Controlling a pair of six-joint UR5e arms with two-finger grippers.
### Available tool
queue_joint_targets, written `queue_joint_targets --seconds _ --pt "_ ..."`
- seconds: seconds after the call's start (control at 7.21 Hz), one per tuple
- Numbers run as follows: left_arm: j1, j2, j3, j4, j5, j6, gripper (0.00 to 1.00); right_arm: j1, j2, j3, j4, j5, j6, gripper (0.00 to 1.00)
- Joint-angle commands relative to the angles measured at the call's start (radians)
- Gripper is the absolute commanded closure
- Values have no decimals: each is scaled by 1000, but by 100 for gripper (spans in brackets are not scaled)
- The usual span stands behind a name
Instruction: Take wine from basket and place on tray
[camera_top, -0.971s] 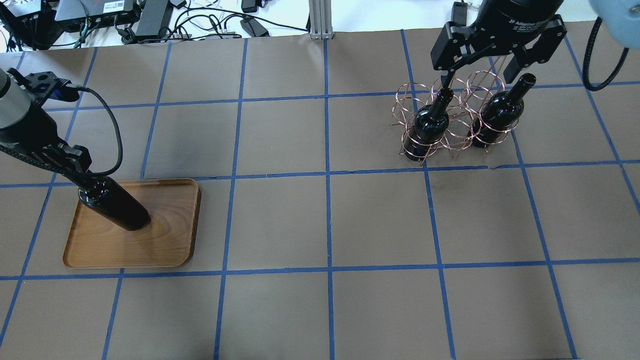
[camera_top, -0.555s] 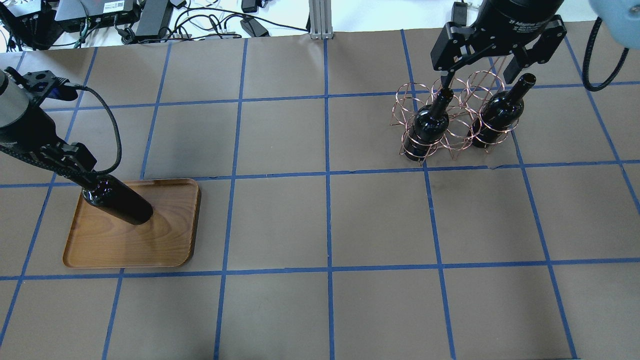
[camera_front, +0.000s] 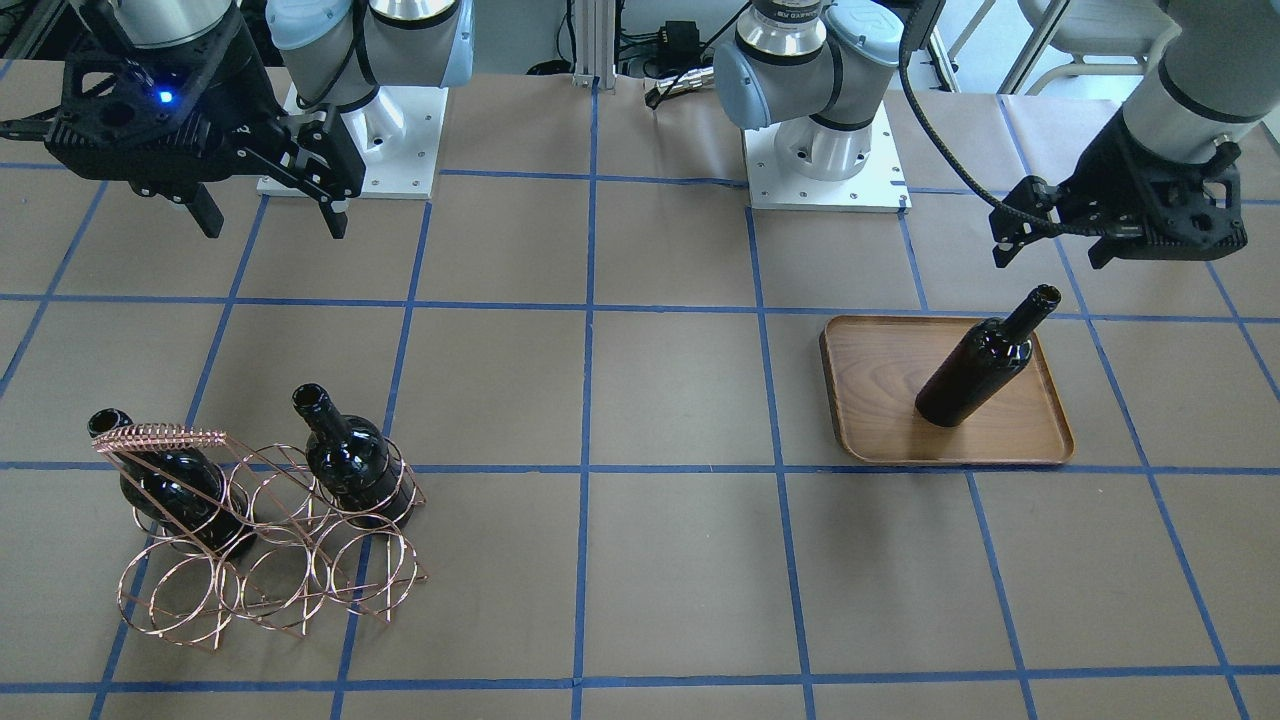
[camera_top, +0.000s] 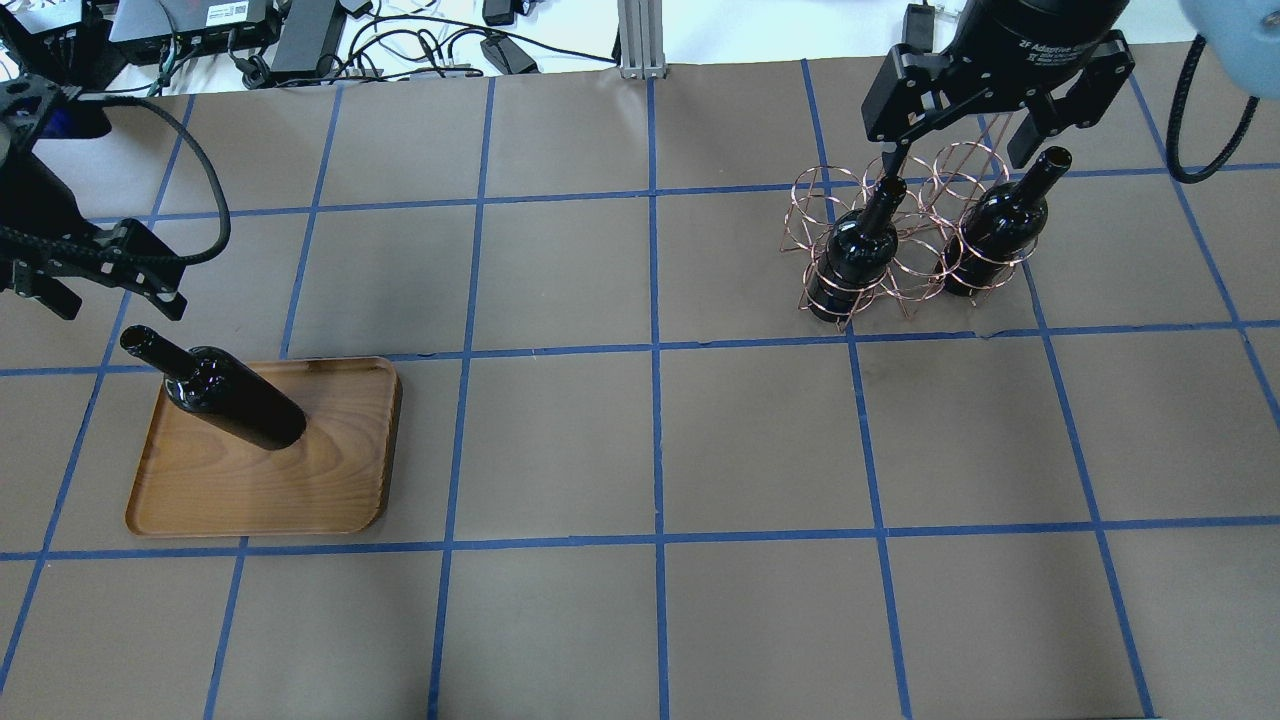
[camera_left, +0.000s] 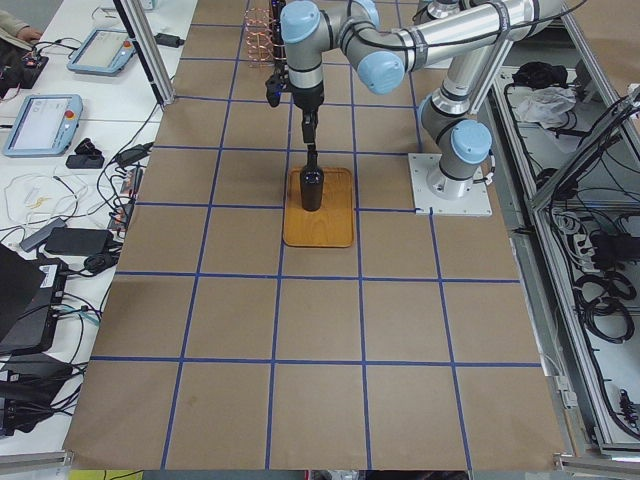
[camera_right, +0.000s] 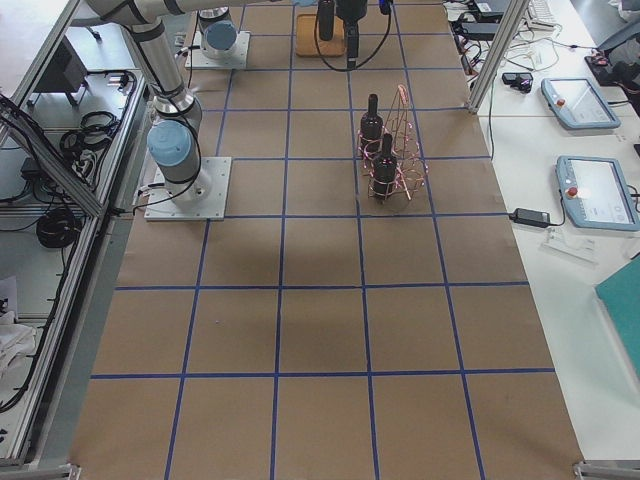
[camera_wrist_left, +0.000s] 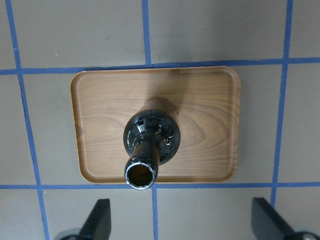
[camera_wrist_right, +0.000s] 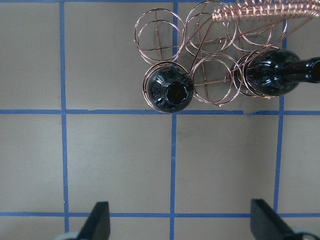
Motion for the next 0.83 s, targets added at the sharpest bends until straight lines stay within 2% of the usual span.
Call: queue_joint_targets --seconds 0.0,0.42,0.69 --pt "-117 12 35 -25 2 -175 0 0 0 0 0 0 0 0" --pt "-280 12 33 -22 -8 -316 0 0 1 0 1 0 0 0" --pt "-339 23 27 -19 -10 -364 0 0 1 2 1 0 0 0"
